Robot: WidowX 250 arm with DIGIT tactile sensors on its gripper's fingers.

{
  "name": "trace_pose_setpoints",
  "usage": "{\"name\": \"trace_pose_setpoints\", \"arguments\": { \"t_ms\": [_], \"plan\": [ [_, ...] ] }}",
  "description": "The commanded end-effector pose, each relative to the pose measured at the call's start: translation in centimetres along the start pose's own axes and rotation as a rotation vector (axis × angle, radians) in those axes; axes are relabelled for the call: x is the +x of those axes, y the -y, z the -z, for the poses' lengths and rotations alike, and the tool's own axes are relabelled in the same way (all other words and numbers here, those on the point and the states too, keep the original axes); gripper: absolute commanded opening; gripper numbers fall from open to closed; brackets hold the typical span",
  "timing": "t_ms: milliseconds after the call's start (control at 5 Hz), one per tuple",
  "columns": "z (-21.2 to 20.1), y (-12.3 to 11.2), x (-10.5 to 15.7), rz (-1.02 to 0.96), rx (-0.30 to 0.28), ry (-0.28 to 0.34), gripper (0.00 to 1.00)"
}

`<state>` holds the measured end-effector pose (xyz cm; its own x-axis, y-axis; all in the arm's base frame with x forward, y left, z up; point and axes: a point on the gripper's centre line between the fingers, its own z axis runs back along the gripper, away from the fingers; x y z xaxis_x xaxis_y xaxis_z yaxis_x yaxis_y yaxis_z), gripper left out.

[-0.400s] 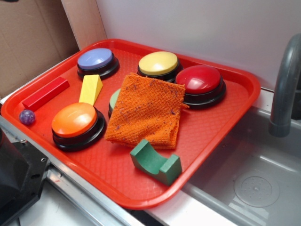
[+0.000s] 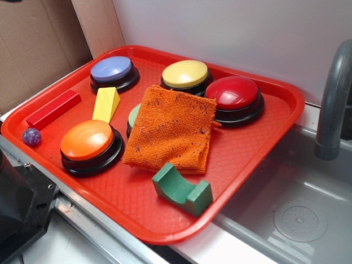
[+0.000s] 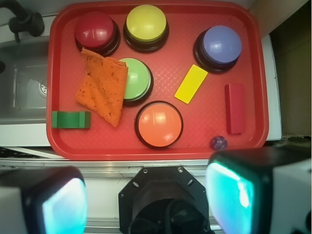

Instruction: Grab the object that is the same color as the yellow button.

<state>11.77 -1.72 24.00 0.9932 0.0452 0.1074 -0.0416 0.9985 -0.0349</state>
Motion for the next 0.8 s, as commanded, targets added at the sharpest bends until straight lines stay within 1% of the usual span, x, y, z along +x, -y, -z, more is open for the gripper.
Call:
{"name": "trace_pose_setpoints", "arguments": {
  "t_ms": [0, 600],
  "plan": [
    [3.3, -2.3, 2.3, -0.176, 0.017, 0.026, 1.00],
    [10.2, -8.1, 4.8, -0.537, 0.085, 0.100, 1.00]
  ]
}}
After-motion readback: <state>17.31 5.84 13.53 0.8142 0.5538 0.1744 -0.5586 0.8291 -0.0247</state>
